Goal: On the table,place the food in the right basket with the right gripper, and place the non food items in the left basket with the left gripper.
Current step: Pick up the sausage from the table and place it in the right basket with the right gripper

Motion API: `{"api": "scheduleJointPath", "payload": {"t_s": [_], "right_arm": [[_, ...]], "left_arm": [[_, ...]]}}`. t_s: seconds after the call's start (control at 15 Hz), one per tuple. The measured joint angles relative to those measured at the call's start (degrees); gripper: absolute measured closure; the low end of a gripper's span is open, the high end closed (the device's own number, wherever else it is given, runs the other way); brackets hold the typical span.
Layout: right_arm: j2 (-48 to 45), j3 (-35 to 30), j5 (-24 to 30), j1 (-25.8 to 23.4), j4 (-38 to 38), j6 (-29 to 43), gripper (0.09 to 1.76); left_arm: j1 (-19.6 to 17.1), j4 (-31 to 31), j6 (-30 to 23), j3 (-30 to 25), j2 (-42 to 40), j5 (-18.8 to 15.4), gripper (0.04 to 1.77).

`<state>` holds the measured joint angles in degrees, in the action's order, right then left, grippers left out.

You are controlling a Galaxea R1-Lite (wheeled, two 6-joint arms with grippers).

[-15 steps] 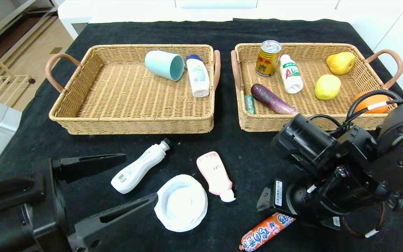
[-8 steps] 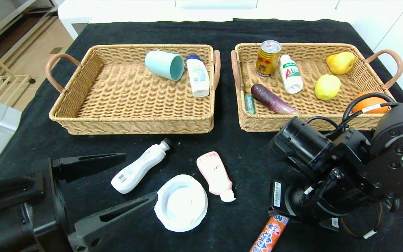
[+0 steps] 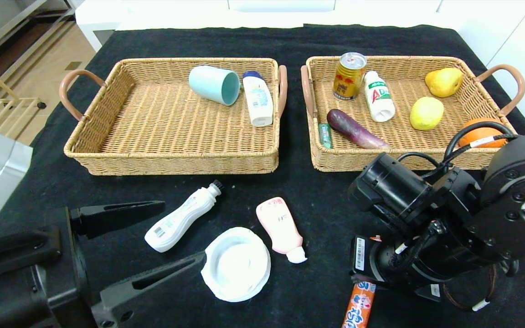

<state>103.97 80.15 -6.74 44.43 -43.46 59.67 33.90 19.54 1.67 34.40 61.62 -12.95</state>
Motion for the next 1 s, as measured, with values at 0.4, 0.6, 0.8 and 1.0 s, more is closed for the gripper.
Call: {"api": "scheduleJointPath", "payload": {"t_s": [0.4,0.6,0.8,1.0], "right_arm": [[-0.4,0.1,-0.8,0.2,0.2,-0.1,1.34],[-2.5,0.7,-3.2,0.9,0.1,-0.5,1.34],[-5.8,2.0,-3.3,1.0,-0.1,-3.1,1.34],[-8.4,6.3,-3.3,0.0,-1.1,-5.7,1.34]], "left_arm": [[0.1,-0.1,0.8,-0.3,0.1,0.0,0.09],[0.1,0.0,0.8,-0.3,0.1,0.0,0.09],[0.1,0.0,0.8,-0.4,0.1,0.0,0.09],[0.1,0.0,0.8,-0.4,0.1,0.0,0.09]]}}
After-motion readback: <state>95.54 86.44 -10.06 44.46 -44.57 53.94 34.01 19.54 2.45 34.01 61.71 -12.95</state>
